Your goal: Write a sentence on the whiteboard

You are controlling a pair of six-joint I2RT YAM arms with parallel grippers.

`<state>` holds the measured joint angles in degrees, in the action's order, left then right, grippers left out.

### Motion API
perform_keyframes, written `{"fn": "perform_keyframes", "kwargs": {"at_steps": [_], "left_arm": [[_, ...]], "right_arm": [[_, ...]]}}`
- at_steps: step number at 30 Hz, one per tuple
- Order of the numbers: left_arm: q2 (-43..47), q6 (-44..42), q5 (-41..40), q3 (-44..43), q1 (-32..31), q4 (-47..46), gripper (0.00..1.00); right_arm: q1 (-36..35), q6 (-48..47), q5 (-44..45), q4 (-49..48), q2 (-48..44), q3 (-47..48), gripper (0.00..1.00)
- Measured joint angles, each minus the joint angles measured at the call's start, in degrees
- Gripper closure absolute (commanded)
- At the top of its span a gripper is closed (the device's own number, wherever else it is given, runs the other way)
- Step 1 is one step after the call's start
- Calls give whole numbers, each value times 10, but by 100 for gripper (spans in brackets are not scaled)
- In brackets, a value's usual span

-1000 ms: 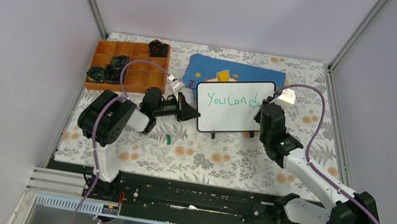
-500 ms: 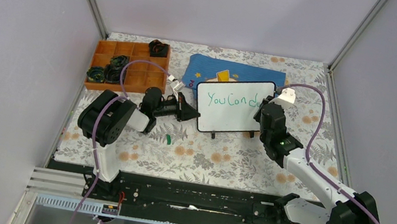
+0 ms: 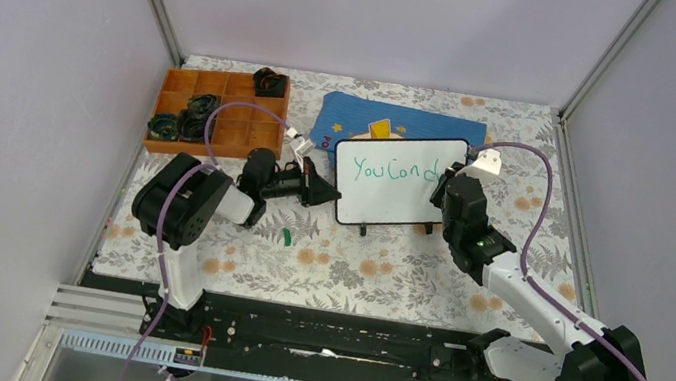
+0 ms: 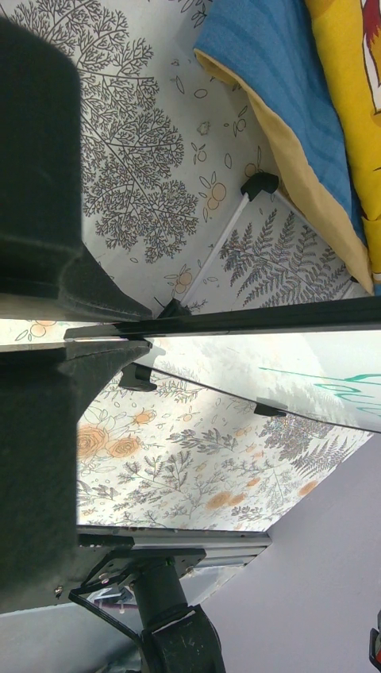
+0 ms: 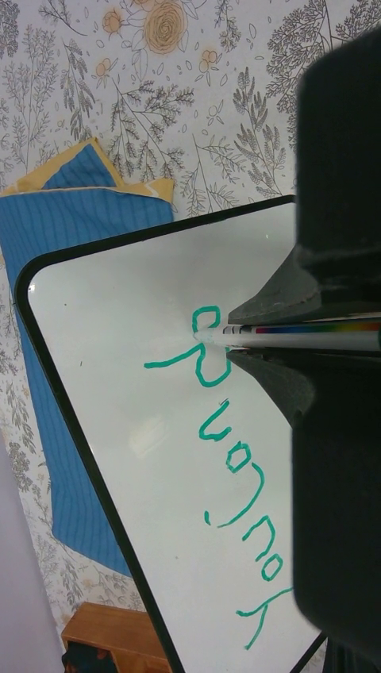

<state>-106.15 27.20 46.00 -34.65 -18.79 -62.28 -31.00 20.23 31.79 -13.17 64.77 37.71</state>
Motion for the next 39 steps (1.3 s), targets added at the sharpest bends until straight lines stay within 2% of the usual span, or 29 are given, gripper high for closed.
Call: {"fn": "perform_keyframes", "kwargs": {"at_steps": [8,18,21,23,28,35,39], "left_arm": [[1,-4,0,0,0,3,100],[9,-11,-6,-2,-2,19,100],[9,-11,-6,-2,-2,21,100],[9,-11,-7,-2,-2,21,100],[11,-13,-9,-2,-3,24,87],[15,-23,-14,-2,-7,41,70],[14,-31,-19,-2,-13,83,67]], "right_arm": [[0,4,0,7,-9,-1,100],[-3,-2,-16,35,-105,-1,100],[-26,-16,-23,30,-117,-2,100],[-66,-35,-14,18,-117,-8,100],[-149,-64,-9,-11,-96,-26,100],[-168,-65,-15,-46,-33,-44,100],[-173,-66,-19,-59,-17,-45,100]]}}
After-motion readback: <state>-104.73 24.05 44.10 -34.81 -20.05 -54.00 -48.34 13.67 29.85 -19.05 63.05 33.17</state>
